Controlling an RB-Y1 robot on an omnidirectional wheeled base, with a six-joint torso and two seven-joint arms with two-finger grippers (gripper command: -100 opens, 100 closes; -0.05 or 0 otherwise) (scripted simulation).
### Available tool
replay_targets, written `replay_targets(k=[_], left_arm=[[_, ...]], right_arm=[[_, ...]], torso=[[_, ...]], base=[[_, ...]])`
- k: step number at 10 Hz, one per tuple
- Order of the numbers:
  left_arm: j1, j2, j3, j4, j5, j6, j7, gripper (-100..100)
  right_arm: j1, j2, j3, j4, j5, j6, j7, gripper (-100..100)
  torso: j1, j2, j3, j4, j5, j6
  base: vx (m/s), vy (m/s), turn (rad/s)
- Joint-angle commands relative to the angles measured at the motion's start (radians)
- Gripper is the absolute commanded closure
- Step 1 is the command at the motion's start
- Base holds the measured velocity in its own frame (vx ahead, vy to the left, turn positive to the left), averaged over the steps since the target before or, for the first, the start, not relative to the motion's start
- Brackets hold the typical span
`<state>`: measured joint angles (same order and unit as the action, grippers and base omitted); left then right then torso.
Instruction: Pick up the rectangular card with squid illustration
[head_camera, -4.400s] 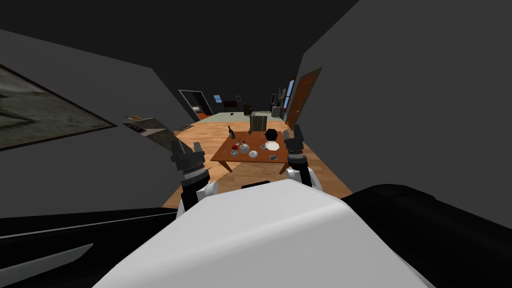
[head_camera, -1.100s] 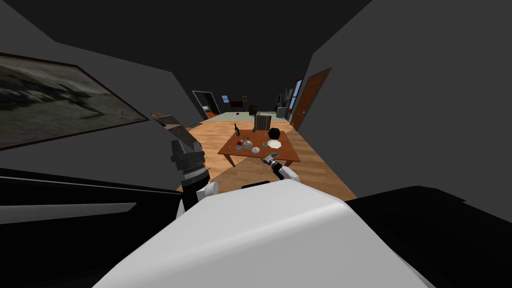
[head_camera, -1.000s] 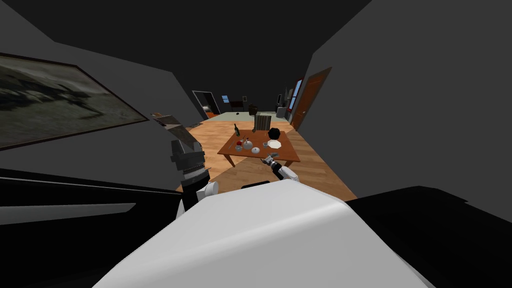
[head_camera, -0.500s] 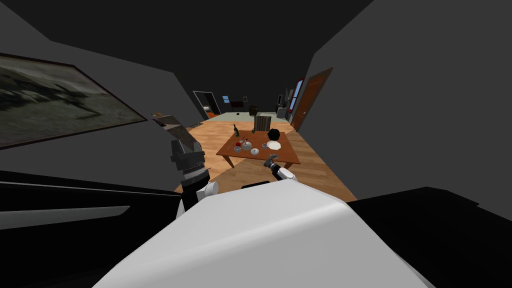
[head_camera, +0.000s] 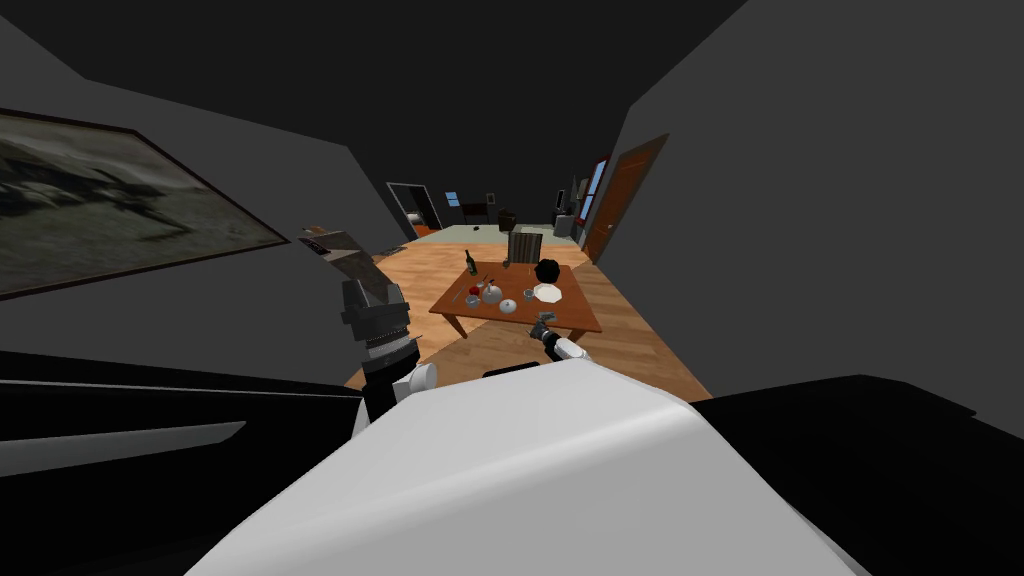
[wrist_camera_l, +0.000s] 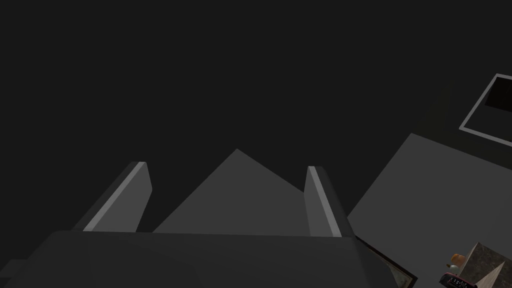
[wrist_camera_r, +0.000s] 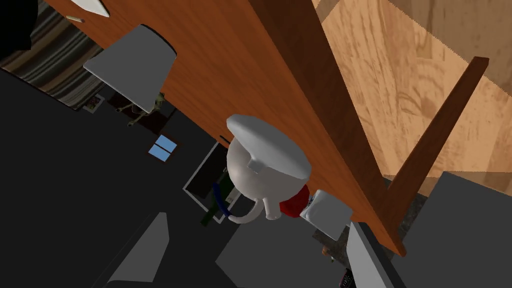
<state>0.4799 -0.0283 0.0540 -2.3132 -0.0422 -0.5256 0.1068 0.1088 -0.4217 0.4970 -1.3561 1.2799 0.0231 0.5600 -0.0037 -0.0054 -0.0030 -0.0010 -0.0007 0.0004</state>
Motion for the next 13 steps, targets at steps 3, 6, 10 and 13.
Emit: replay_targets(k=[3, 6, 10, 13], left_arm=[[0.000, 0.000, 0.000, 0.000, 0.000, 0.000, 0.000, 0], [0.000, 0.000, 0.000, 0.000, 0.000, 0.000, 0.000, 0], [0.000, 0.000, 0.000, 0.000, 0.000, 0.000, 0.000, 0], [0.000, 0.000, 0.000, 0.000, 0.000, 0.000, 0.000, 0]], right_arm=[[-0.032, -0.028, 0.064, 0.102, 0.104, 0.047, 0.075, -100], [-0.032, -0.028, 0.064, 0.102, 0.106, 0.047, 0.075, -100], [-0.060, -0.054, 0.110, 0.188, 0.195, 0.076, 0.135, -100], [-0.068, -0.065, 0.123, 0.212, 0.222, 0.084, 0.153, -100]], torso=[[-0.003, 0.000, 0.000, 0.000, -0.001, 0.000], [0.002, 0.004, 0.002, 0.001, 0.000, 0.000], [0.000, 0.002, 0.001, 0.000, 0.000, 0.000], [0.000, 0.002, 0.001, 0.000, 0.000, 0.000]], base=[[0.082, -0.095, 0.016], [0.020, -0.021, 0.000], [0.046, -0.043, 0.011], [0.043, -0.043, 0.006]])
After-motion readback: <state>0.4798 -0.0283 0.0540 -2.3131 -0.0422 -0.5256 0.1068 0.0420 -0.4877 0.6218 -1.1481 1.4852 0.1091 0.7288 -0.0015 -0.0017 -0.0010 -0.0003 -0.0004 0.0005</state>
